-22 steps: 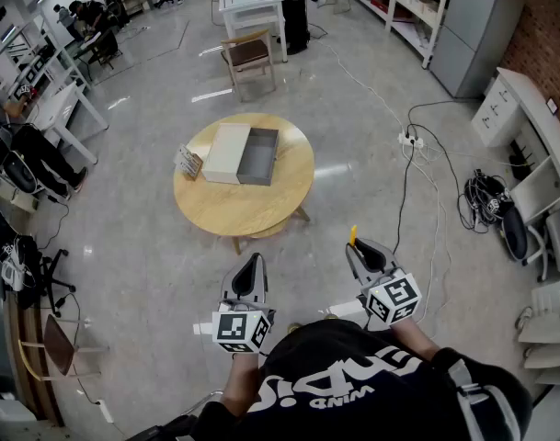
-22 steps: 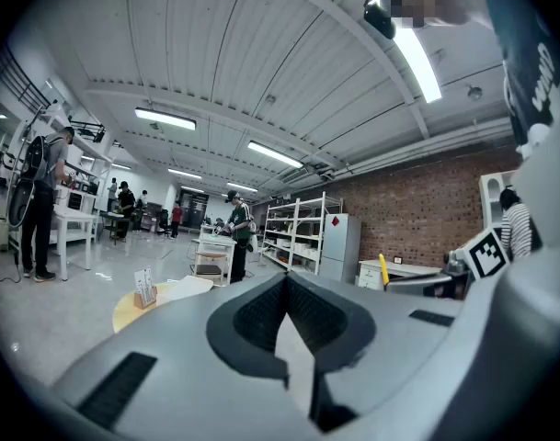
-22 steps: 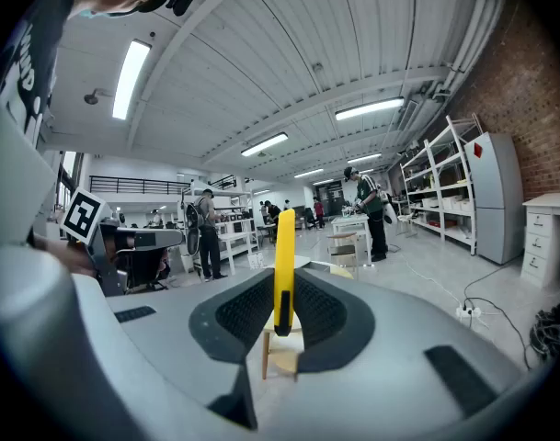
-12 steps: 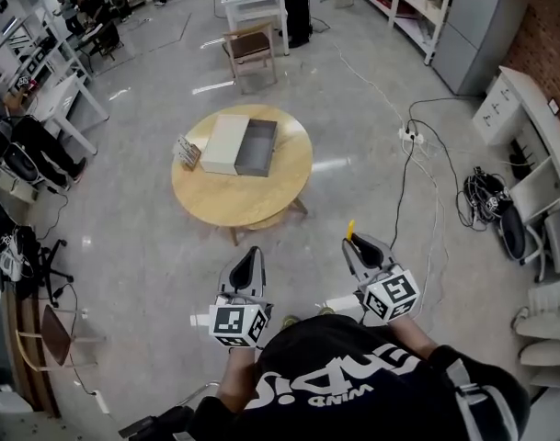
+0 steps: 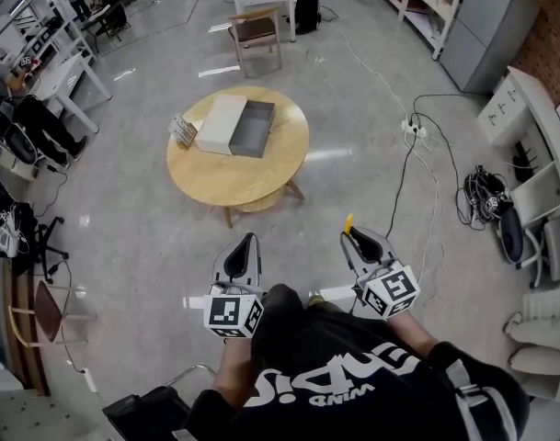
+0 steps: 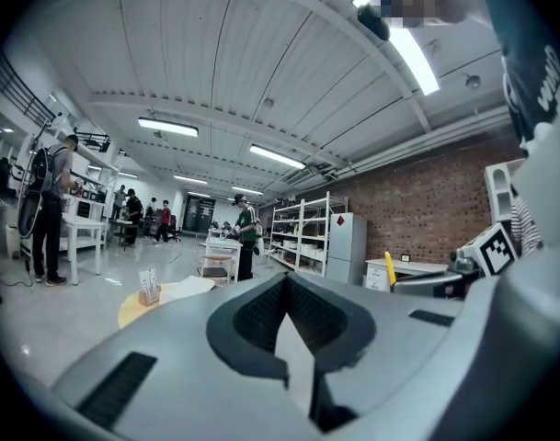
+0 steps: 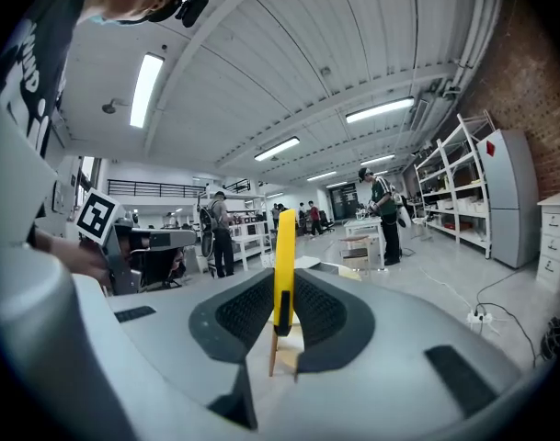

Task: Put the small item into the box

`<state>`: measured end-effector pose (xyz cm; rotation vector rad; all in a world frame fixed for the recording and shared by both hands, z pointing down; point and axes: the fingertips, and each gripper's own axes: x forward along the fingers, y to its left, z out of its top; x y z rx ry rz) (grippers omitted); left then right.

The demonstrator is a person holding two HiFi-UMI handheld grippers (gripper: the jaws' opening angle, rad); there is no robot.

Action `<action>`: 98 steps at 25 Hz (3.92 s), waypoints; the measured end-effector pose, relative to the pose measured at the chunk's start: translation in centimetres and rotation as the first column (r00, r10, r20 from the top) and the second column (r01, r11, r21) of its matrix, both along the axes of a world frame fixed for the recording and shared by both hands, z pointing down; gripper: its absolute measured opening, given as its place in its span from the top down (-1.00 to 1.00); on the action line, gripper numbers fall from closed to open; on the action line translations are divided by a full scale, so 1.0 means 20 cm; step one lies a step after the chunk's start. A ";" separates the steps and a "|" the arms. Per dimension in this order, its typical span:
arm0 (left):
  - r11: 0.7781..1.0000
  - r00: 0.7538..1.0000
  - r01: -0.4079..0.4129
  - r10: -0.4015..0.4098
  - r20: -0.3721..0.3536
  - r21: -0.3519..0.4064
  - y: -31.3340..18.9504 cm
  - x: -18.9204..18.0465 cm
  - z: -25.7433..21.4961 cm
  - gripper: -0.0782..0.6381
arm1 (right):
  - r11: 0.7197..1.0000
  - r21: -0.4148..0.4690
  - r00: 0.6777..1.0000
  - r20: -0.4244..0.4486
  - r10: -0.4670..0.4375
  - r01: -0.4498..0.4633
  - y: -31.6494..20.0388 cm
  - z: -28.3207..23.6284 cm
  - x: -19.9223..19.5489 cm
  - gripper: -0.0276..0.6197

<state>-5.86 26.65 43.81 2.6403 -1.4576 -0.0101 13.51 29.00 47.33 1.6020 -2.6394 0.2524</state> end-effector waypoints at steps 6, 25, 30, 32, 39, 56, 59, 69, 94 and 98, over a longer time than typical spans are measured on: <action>1.000 1.000 0.022 -0.022 0.005 -0.004 0.02 0.04 0.04 0.76 | 1.000 -0.013 1.000 0.017 -0.021 0.022 -0.02 0.04 0.03 0.73; 1.000 1.000 0.013 -0.013 -0.018 -0.010 -0.51 0.04 0.09 0.75 | 0.999 -0.011 0.999 0.013 -0.047 0.047 -0.52 0.09 0.01 0.73; 1.000 1.000 0.015 -0.015 -0.022 -0.014 -0.71 0.05 0.09 0.76 | 0.998 -0.014 0.998 0.013 -0.057 0.058 -0.71 0.09 0.01 0.73; 1.000 1.000 0.008 -0.009 -0.020 -0.020 -0.79 0.06 0.09 0.76 | 0.998 -0.017 0.998 0.016 -0.057 0.058 -0.79 0.09 0.01 0.73; 0.999 1.000 -0.012 0.011 -0.019 -0.034 -1.11 0.00 0.07 0.76 | 0.998 -0.034 0.998 0.009 -0.059 0.060 -1.10 0.07 -0.07 0.73; 0.995 0.995 -0.099 0.098 -0.027 -0.034 -1.84 -0.11 -0.01 0.76 | 0.999 -0.006 0.999 0.013 -0.032 0.032 -1.82 -0.06 -0.27 0.73; 0.994 0.994 -0.102 0.101 -0.031 -0.033 -1.90 -0.13 -0.01 0.76 | 0.999 -0.013 0.999 0.010 -0.036 0.036 -1.87 -0.05 -0.30 0.73; 0.997 0.997 -0.071 0.069 -0.043 -0.041 -2.02 -0.12 -0.02 0.76 | 0.997 -0.025 0.997 0.002 -0.078 0.078 -2.01 -0.07 -0.31 0.73; 0.999 1.000 -0.011 0.010 -0.024 -0.040 -2.18 -0.01 -0.01 0.76 | 0.955 -0.010 0.950 -0.100 -0.296 0.297 -2.40 0.02 -0.41 0.73; 0.999 1.000 -0.007 0.006 -0.024 -0.046 -2.19 -0.02 0.00 0.76 | 0.942 -0.035 0.930 -0.153 -0.335 0.333 -2.46 0.11 -0.46 0.73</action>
